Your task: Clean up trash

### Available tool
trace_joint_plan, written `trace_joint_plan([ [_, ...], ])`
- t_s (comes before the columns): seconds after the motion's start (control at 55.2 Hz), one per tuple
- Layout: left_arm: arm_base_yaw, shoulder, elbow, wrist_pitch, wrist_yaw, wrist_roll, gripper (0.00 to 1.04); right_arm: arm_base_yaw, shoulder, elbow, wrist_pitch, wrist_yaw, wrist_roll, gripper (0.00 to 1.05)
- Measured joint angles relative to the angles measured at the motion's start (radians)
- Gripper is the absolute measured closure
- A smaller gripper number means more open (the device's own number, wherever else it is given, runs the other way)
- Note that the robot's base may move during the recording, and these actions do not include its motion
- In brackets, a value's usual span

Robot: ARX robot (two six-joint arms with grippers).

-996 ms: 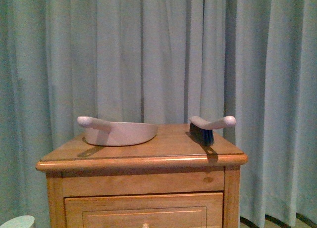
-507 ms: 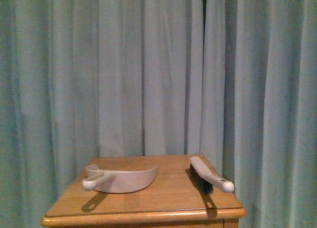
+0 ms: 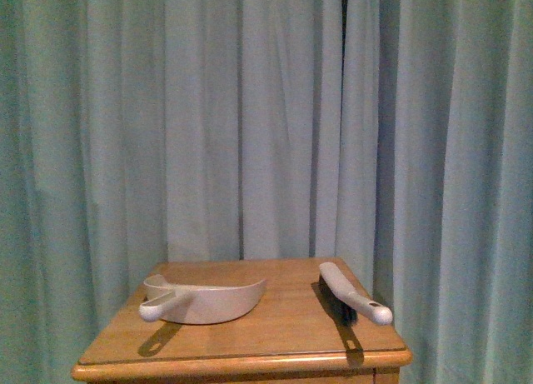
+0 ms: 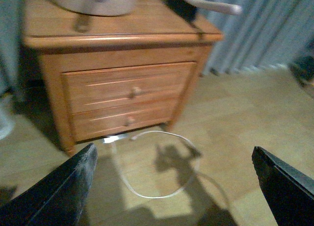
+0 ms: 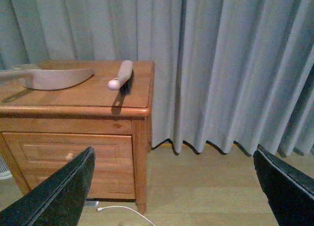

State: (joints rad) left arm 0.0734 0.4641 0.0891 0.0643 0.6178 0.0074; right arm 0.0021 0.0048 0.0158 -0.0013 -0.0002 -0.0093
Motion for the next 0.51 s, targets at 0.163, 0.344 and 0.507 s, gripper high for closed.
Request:
trace_joint_plan([
  [0.163, -0.109, 0.400, 0.147, 0.297, -0.154, 0.018, 0.08, 0.000, 0.000, 0.000, 0.000, -0.001, 0.000, 0.07],
  [0.344, -0.236, 0.766, 0.430, 0.339, -0.320, 0.097, 0.08, 0.000, 0.000, 0.000, 0.000, -0.001, 0.000, 0.07],
  [0.507, -0.300, 1.007, 0.745, 0.211, -0.414, 0.179, 0.08, 0.000, 0.000, 0.000, 0.000, -0.001, 0.000, 0.07],
])
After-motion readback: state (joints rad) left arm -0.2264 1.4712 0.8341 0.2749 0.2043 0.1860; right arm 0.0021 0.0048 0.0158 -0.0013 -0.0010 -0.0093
